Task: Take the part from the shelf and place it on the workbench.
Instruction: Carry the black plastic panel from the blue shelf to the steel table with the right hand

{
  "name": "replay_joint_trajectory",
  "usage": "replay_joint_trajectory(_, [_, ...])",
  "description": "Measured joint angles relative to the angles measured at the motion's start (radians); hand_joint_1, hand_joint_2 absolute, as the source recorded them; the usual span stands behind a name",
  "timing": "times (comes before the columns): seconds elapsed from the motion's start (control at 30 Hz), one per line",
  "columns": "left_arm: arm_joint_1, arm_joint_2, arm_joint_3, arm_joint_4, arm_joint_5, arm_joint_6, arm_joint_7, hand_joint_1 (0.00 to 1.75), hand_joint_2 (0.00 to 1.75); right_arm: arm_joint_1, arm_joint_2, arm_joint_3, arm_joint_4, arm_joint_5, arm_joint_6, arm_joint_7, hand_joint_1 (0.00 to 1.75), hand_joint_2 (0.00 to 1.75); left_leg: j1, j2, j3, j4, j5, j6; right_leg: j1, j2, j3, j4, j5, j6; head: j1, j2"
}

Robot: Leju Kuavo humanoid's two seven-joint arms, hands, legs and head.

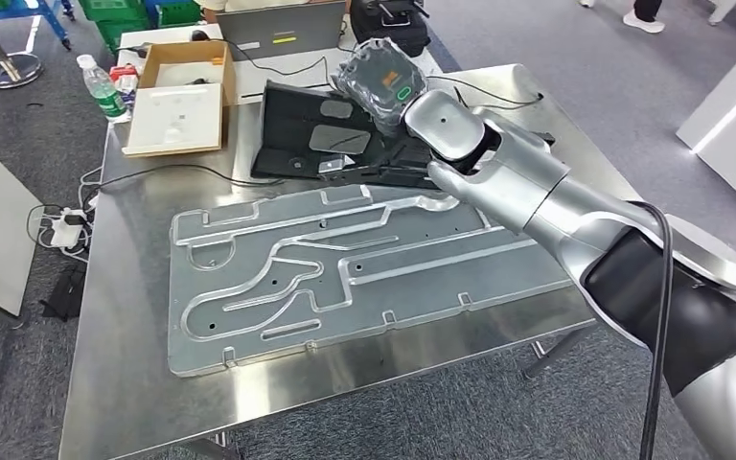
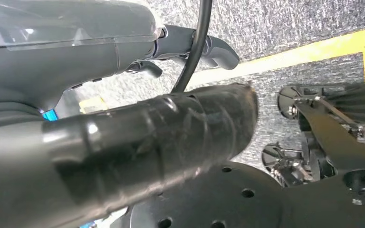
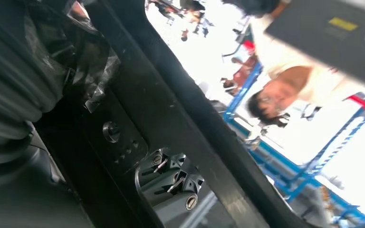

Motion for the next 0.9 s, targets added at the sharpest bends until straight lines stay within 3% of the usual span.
replay_joint_trajectory(0.07, [0.001,0.0,0.0,0.0,0.0,-0.001,0.003,0.0,0.0,0.011,0.017,0.005,0.021,0.021,-0.003,-0.004,1.75,1.75,0.0,-0.022,0.0,0.011,-0.008,-0.006,0.0,0.026,0.045,-0.128,0.079,-0.008,0.0,0.0])
replay_joint_trajectory(0.1, [0.001,0.0,0.0,0.0,0.001,-0.002,0.004,0.0,0.0,0.015,0.028,0.008,0.033,0.033,-0.005,-0.004,1.75,1.75,-0.001,-0.03,-0.003,0.018,-0.012,-0.01,0.0,0.041,0.067,-0.185,0.103,-0.012,0.0,0.0])
replay_joint_trajectory(0.17, [0.002,0.001,0.0,0.0,0.003,-0.005,0.007,0.0,0.0,0.027,0.058,0.015,0.066,0.064,-0.009,0.005,1.75,1.75,0.0,-0.038,-0.011,0.025,-0.016,-0.015,0.001,0.057,0.086,-0.232,0.111,-0.017,0.001,0.0])
replay_joint_trajectory(0.33, [0.003,0.004,0.0,0.0,0.009,-0.014,0.018,0.0,0.0,0.06,0.132,0.034,0.175,0.113,-0.001,0.036,1.75,1.75,0.002,-0.043,-0.009,0.019,-0.016,-0.017,0.003,0.054,0.089,-0.238,0.112,-0.018,0.001,0.0])
replay_joint_trajectory(0.47, [0.001,0.004,0.0,0.0,0.009,-0.028,0.029,0.0,1.75,0.078,0.156,0.039,0.277,0.122,-0.012,0.035,0.0,0.0,0.002,-0.044,-0.003,0.014,-0.015,-0.022,0.004,0.052,0.093,-0.238,0.11,-0.022,0.001,0.0])
replay_joint_trajectory(0.5, [0.0,0.004,0.0,0.0,0.009,-0.031,0.031,0.0,1.75,0.08,0.16,0.039,0.299,0.124,-0.016,0.033,0.0,0.0,0.002,-0.045,-0.002,0.014,-0.015,-0.024,0.004,0.05,0.095,-0.238,0.109,-0.023,0.001,0.0])
replay_joint_trajectory(0.63, [0.001,0.004,0.0,0.0,0.011,-0.034,0.038,0.0,0.0,0.085,0.166,0.039,0.371,0.123,-0.02,0.025,0.0,0.0,0.003,-0.057,0.003,0.013,-0.016,-0.029,0.006,0.038,0.103,-0.238,0.103,-0.026,0.001,0.0])
replay_joint_trajectory(0.9, [0.006,0.004,0.005,0.0,0.022,-0.032,0.034,0.0,0.0,0.101,0.166,0.039,0.45,0.114,-0.02,0.016,0.0,0.0,0.001,-0.07,0.005,0.017,-0.015,-0.028,0.006,0.025,0.116,-0.244,0.1,-0.026,0.001,0.0])
